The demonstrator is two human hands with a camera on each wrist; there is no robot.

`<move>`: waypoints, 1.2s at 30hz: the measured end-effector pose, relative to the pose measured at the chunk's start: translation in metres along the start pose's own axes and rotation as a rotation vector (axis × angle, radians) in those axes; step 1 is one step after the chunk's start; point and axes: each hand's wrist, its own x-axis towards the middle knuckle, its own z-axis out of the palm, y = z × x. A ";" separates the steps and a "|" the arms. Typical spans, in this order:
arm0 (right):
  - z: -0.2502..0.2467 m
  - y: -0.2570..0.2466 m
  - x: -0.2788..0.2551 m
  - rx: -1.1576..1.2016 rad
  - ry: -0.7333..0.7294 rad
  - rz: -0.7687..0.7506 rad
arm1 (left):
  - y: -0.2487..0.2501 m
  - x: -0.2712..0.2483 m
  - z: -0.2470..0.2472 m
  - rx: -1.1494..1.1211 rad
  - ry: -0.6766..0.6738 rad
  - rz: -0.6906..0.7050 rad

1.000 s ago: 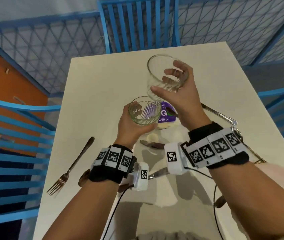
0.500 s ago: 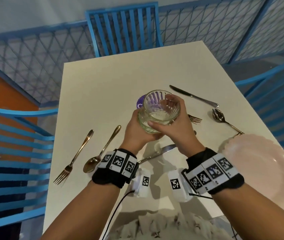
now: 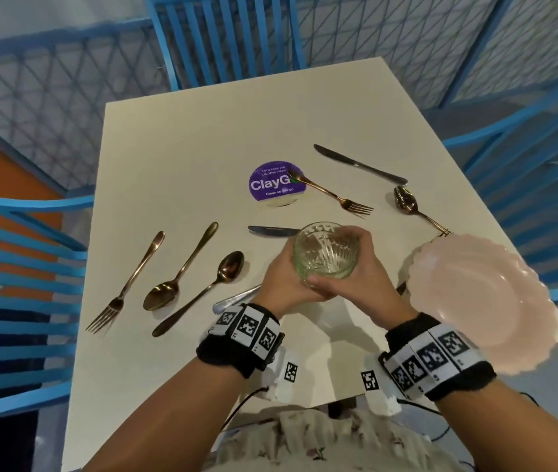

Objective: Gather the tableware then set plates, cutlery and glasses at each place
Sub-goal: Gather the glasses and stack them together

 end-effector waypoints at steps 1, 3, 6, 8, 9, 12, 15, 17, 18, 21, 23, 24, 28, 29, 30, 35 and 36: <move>-0.003 0.003 -0.001 -0.014 -0.016 0.006 | -0.002 -0.001 0.003 0.019 0.000 -0.004; -0.009 0.010 -0.004 -0.032 -0.046 0.016 | -0.005 -0.004 0.009 0.023 0.015 -0.021; -0.013 0.018 -0.005 -0.074 -0.087 0.027 | -0.013 -0.007 0.016 0.029 0.025 -0.039; -0.014 0.021 -0.003 -0.096 -0.110 0.018 | -0.017 -0.008 0.018 0.031 0.042 -0.038; -0.015 0.021 -0.002 -0.100 -0.119 0.011 | -0.018 -0.007 0.017 0.038 0.053 -0.035; -0.014 0.022 0.003 -0.100 -0.136 -0.001 | -0.020 -0.006 0.015 0.064 0.081 -0.023; -0.010 0.022 0.008 -0.122 -0.138 -0.028 | -0.020 -0.003 0.012 0.085 0.122 -0.016; -0.007 0.022 0.011 -0.129 -0.141 -0.044 | -0.019 0.000 0.009 0.096 0.138 -0.026; -0.005 0.022 0.013 -0.126 -0.147 -0.052 | -0.021 0.002 0.008 0.109 0.146 -0.036; 0.001 0.020 0.019 -0.124 -0.155 -0.077 | -0.021 0.006 0.004 0.154 0.168 -0.053; 0.004 0.019 0.023 -0.126 -0.151 -0.088 | -0.022 0.010 0.002 0.169 0.174 -0.066; 0.005 0.019 0.024 -0.131 -0.149 -0.094 | -0.020 0.010 0.001 0.157 0.174 -0.075; 0.008 0.017 0.027 -0.148 -0.136 -0.117 | -0.016 0.006 -0.004 0.147 0.204 -0.051; 0.009 0.017 0.027 -0.150 -0.132 -0.125 | -0.016 0.005 -0.005 0.146 0.215 -0.027; 0.011 0.017 0.027 -0.152 -0.125 -0.133 | -0.018 0.003 -0.006 0.121 0.211 -0.010; 0.018 0.017 0.018 -0.168 -0.046 -0.129 | -0.027 -0.004 -0.015 -0.008 0.150 0.053; 0.019 0.017 0.016 -0.171 -0.026 -0.122 | -0.026 -0.006 -0.018 -0.016 0.127 0.064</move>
